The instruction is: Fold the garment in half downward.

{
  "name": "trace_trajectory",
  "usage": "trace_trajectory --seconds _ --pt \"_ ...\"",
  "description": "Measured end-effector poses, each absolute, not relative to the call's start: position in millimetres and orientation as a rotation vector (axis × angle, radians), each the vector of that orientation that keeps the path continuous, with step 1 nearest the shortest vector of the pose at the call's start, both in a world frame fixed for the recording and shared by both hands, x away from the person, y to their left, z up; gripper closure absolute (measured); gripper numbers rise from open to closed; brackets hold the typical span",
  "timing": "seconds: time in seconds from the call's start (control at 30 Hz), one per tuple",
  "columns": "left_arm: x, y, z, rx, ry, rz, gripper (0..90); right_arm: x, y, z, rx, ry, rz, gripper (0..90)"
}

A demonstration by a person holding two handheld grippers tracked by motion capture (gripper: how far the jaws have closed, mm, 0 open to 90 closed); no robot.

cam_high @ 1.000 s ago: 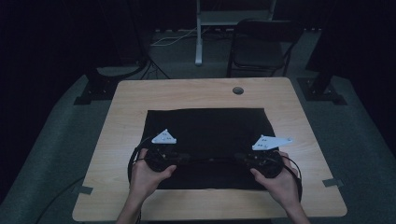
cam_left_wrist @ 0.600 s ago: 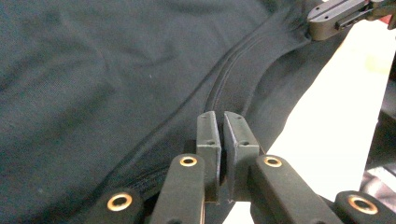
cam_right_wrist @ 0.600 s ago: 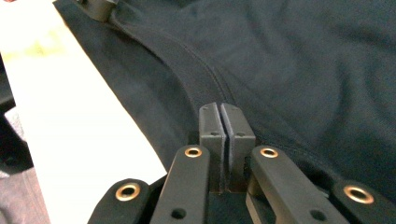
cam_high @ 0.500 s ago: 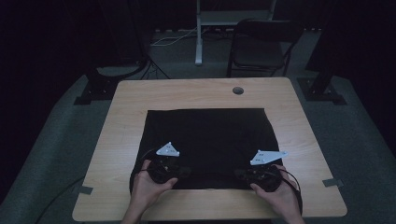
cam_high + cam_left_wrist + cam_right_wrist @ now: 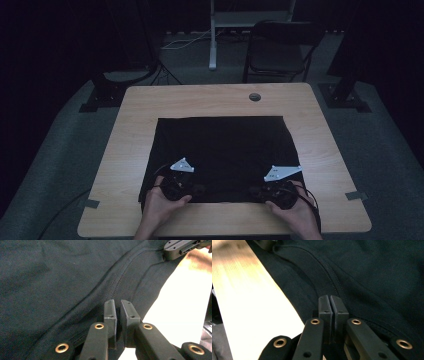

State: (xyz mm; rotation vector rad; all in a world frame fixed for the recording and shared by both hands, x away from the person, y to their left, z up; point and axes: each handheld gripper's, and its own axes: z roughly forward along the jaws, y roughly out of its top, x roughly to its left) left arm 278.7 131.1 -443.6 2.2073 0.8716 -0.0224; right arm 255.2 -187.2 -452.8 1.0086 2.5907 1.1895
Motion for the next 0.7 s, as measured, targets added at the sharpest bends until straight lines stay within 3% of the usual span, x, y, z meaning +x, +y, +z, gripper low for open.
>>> trace_trajectory --seconds 0.47,0.7 --pt "278.9 132.5 -449.0 2.173 0.870 -0.067 80.9 255.7 -183.7 -452.5 0.990 2.602 1.156 86.5" --pt "276.9 130.6 -444.0 2.168 0.866 -0.055 71.0 254.9 -181.9 -449.4 0.977 2.612 1.187 74.1"
